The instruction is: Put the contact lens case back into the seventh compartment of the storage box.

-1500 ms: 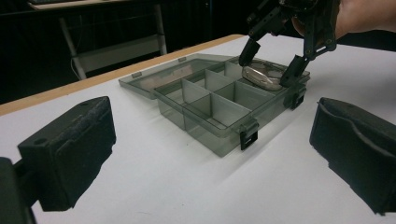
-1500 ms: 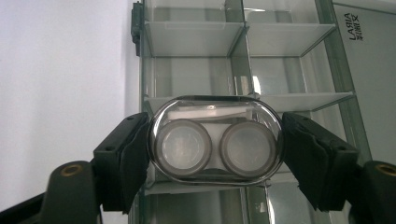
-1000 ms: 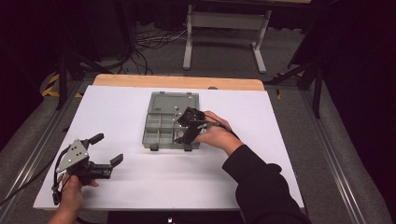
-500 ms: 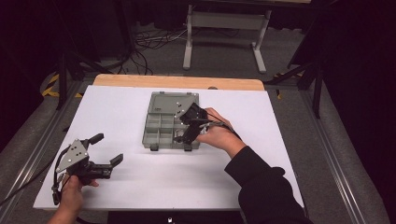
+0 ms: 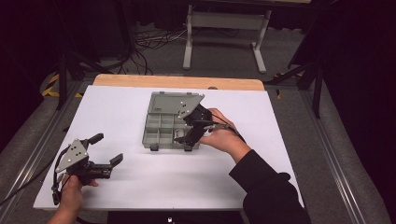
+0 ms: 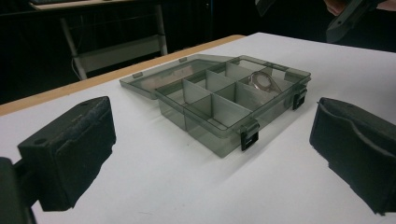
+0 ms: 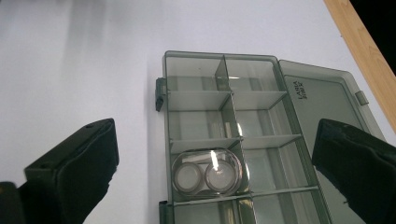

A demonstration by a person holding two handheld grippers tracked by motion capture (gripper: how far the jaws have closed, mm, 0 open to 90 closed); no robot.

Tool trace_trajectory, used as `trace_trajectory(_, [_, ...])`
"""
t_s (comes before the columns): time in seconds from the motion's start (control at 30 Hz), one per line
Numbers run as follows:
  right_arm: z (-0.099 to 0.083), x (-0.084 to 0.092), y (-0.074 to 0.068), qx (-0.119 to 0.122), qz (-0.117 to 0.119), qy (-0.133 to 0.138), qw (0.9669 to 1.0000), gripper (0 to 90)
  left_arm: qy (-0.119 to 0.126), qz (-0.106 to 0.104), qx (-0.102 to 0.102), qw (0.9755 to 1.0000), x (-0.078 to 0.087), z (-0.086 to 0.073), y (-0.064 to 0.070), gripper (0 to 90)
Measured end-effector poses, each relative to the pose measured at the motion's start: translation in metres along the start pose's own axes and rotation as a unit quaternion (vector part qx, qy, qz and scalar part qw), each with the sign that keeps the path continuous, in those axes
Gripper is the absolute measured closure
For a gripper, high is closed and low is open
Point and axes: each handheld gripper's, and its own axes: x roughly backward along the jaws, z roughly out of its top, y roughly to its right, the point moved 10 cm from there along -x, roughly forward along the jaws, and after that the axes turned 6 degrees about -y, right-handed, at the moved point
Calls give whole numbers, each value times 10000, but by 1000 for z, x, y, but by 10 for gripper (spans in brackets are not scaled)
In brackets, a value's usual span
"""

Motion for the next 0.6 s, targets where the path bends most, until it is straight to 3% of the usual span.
trace_trajectory(0.6, [-10, 36, -16, -220, -292, 430, 9984, 13, 9, 7, 13, 10000, 0, 0, 0, 12])
